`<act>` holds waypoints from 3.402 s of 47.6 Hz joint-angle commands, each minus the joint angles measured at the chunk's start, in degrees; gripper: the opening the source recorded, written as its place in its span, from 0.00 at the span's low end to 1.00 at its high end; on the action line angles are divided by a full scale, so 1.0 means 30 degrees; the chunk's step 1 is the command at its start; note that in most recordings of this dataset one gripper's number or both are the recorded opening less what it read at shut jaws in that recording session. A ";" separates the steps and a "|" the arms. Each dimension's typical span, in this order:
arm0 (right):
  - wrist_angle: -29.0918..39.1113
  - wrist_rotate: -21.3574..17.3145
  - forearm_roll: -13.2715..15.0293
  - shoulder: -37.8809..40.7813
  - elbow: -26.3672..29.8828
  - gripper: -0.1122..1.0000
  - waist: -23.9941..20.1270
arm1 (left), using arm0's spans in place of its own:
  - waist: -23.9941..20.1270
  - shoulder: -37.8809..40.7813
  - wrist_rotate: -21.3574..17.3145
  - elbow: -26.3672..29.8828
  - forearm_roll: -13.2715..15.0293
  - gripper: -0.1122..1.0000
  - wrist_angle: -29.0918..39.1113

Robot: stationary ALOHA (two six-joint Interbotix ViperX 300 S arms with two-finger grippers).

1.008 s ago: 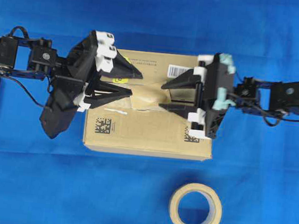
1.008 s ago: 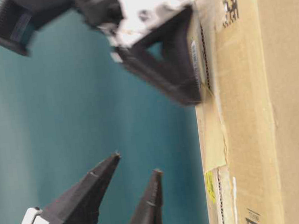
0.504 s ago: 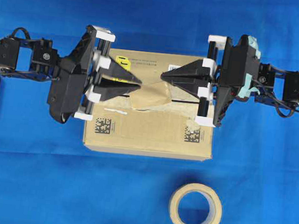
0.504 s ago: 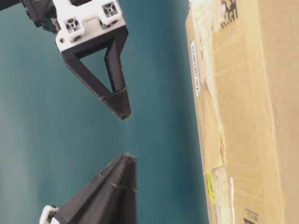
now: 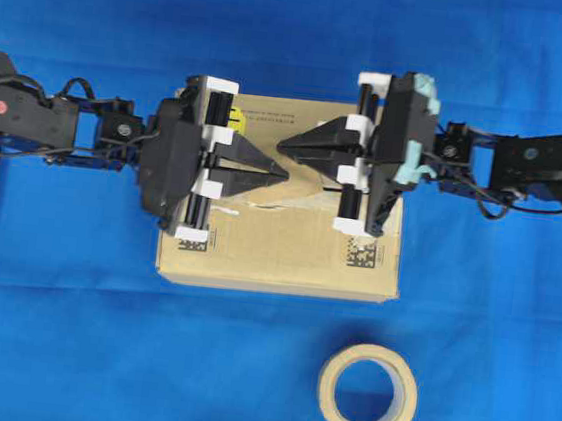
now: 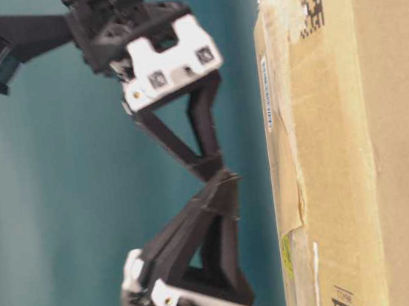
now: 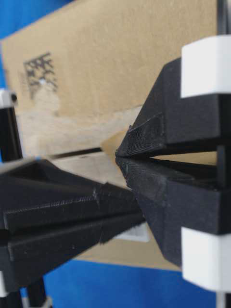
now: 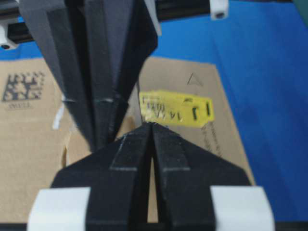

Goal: Apply tape along the seams of the closed cardboard box to seal it securely.
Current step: 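Press and smooth the tape along the seam with both grippers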

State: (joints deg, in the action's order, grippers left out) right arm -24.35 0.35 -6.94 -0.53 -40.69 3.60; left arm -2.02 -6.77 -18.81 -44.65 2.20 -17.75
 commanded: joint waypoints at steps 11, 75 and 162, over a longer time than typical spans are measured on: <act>-0.0176 -0.0293 -0.0410 0.1025 0.0439 0.10 -0.0029 | -0.1084 0.0264 0.2109 -0.0322 0.0059 0.10 -0.0205; 0.0967 -0.0264 -0.1494 -0.2490 -0.2256 0.10 -0.0879 | 0.0146 -0.2344 0.2520 -0.2725 0.0000 0.10 -0.0732; 0.0820 0.0293 -0.4160 -0.0908 -0.2490 0.10 -0.2725 | 0.1348 -0.0176 0.4248 -0.2988 0.0059 0.10 -0.1553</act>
State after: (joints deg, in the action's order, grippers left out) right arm -22.41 0.88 -19.69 -0.97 -48.69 -3.78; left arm 1.93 -5.80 -5.71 -54.84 2.37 -23.03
